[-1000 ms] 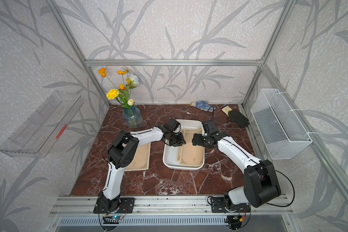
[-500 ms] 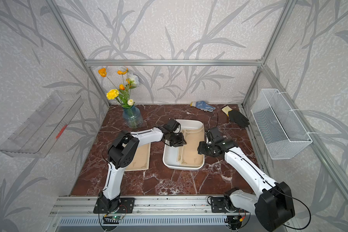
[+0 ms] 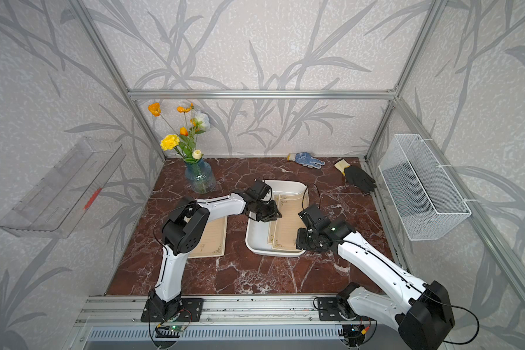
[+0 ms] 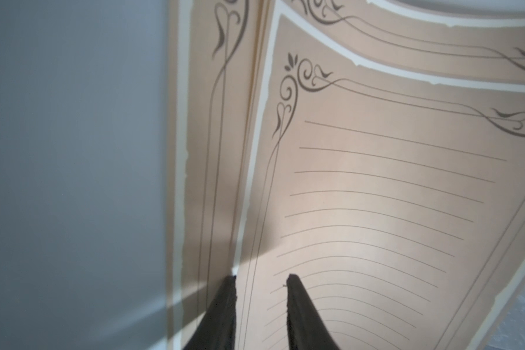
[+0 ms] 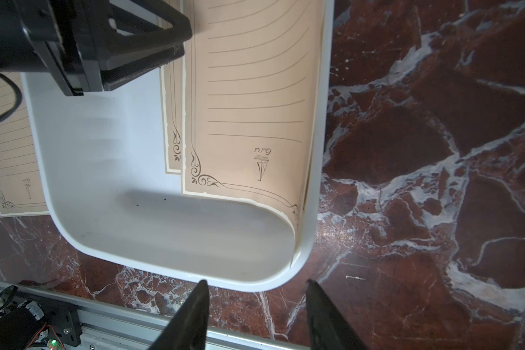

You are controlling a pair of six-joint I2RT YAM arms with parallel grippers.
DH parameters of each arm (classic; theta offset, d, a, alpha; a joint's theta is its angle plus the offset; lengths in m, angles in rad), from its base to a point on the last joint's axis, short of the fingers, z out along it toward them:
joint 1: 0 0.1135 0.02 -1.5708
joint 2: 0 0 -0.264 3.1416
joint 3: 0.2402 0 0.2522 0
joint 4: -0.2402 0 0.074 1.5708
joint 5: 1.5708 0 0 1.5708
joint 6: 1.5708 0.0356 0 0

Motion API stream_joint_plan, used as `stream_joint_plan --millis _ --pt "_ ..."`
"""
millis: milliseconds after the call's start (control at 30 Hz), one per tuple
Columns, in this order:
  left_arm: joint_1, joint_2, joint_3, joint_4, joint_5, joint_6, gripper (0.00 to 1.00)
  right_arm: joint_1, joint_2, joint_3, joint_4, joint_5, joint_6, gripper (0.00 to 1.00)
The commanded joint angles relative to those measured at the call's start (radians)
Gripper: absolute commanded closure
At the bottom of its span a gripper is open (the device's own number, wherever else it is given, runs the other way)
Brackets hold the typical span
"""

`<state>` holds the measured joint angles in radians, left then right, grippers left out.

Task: Take out the stationery paper from the storage box
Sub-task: Pick up the stationery paper from the storage box.

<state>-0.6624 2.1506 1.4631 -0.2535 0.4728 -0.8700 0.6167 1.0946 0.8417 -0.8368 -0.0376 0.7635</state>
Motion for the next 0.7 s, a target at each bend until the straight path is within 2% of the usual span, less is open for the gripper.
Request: stream_joint_plan --millis 0,100,367,567,667 --pt "-0.009 0.035 -0.053 -0.093 -0.043 -0.008 0.7 0.008 0.005 -0.028 -0.018 0.029 0.032 0.49" --pt "-0.008 0.032 -0.056 -0.092 -0.044 -0.008 0.7 0.011 0.026 -0.032 0.017 0.019 0.037 0.52" --pt "-0.009 0.029 -0.057 -0.094 -0.043 -0.007 0.7 0.012 0.068 -0.041 0.07 0.027 0.034 0.69" --pt "-0.009 0.028 -0.058 -0.093 -0.042 -0.008 0.7 0.013 0.08 -0.043 0.069 0.039 0.032 0.73" --pt "-0.009 0.028 -0.057 -0.095 -0.043 -0.006 0.7 0.013 0.078 -0.042 0.056 0.053 0.034 0.71"
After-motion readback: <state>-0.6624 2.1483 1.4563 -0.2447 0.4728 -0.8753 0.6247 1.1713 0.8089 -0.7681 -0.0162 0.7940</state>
